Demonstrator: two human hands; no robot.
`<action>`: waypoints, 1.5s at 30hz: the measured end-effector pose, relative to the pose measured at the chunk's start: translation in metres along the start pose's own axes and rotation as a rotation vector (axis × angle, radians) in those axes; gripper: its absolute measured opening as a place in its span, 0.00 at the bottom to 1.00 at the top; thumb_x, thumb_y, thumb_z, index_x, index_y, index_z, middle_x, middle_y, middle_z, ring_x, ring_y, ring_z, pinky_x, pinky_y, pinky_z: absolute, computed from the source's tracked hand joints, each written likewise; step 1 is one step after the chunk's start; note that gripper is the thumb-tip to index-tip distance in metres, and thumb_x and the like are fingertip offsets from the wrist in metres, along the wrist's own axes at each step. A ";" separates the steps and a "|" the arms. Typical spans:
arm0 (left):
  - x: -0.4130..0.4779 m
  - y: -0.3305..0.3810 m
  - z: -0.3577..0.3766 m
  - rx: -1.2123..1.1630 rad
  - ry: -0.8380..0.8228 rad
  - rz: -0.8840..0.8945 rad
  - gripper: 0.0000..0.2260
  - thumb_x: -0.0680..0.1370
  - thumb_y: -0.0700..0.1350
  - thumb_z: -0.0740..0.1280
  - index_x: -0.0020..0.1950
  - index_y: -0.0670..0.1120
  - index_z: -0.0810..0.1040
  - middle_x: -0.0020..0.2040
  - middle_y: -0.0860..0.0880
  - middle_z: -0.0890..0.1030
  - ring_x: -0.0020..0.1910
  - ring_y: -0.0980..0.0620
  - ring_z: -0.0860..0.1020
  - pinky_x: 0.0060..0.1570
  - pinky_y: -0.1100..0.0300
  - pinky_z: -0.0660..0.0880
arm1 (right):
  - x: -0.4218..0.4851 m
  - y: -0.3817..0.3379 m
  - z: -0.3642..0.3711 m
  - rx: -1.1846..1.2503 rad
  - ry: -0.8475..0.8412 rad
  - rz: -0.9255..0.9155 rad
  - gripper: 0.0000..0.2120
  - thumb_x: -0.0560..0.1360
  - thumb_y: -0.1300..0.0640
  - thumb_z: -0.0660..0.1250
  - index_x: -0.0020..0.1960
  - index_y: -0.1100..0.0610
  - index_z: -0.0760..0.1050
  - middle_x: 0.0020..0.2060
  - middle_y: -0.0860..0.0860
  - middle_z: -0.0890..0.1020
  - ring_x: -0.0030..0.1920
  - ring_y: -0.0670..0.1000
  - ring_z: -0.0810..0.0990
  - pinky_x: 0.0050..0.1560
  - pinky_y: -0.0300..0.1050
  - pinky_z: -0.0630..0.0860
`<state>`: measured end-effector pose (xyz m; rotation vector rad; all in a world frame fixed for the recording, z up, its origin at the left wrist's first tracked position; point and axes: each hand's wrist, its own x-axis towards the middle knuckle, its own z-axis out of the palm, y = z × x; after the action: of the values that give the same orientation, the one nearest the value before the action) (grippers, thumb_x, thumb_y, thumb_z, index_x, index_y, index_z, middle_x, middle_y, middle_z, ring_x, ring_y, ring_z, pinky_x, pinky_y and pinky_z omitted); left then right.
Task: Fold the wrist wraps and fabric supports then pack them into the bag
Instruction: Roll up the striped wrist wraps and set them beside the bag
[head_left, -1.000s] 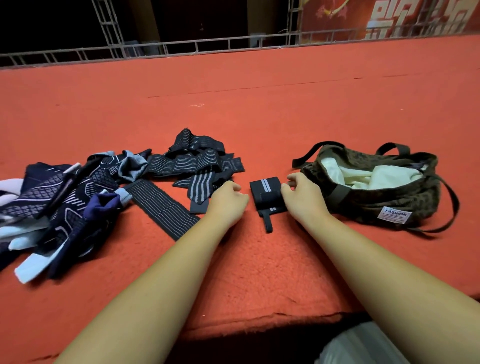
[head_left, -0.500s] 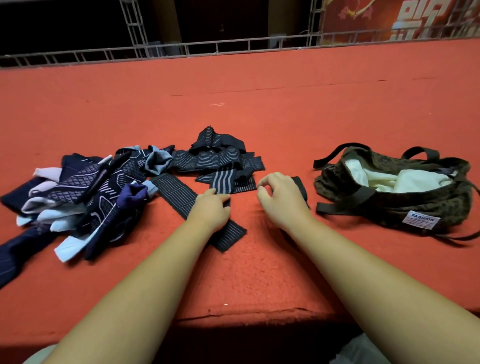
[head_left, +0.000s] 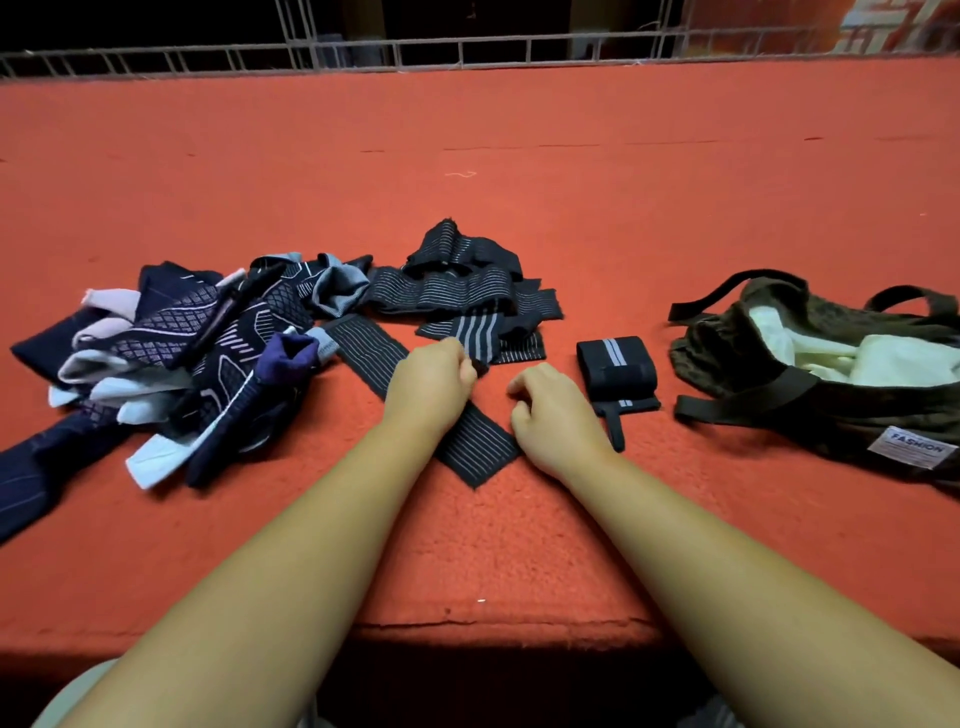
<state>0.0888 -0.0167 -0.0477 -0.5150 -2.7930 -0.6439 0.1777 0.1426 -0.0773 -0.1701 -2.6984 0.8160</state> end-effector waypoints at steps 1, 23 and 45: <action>0.002 -0.001 -0.003 -0.080 0.036 -0.076 0.08 0.83 0.48 0.64 0.52 0.46 0.81 0.50 0.44 0.85 0.50 0.41 0.81 0.50 0.50 0.76 | 0.000 0.001 0.000 0.005 0.000 -0.004 0.12 0.76 0.61 0.63 0.56 0.53 0.80 0.56 0.49 0.81 0.60 0.55 0.78 0.65 0.56 0.76; 0.000 0.063 -0.156 -0.985 0.119 -0.099 0.09 0.88 0.49 0.61 0.54 0.46 0.76 0.39 0.43 0.85 0.28 0.48 0.83 0.32 0.52 0.81 | 0.040 -0.086 -0.126 0.440 0.088 -0.081 0.03 0.83 0.54 0.72 0.49 0.50 0.80 0.43 0.46 0.83 0.43 0.43 0.78 0.46 0.40 0.73; -0.013 0.094 -0.222 -1.346 -0.079 0.060 0.07 0.84 0.44 0.71 0.59 0.43 0.84 0.47 0.45 0.83 0.36 0.50 0.76 0.28 0.62 0.74 | 0.034 -0.165 -0.213 1.093 0.169 -0.015 0.04 0.80 0.56 0.74 0.53 0.56 0.84 0.47 0.56 0.89 0.46 0.54 0.86 0.52 0.55 0.83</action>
<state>0.1682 -0.0435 0.1786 -0.7886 -1.9667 -2.4499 0.2125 0.1236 0.1912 0.0412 -1.7557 1.9855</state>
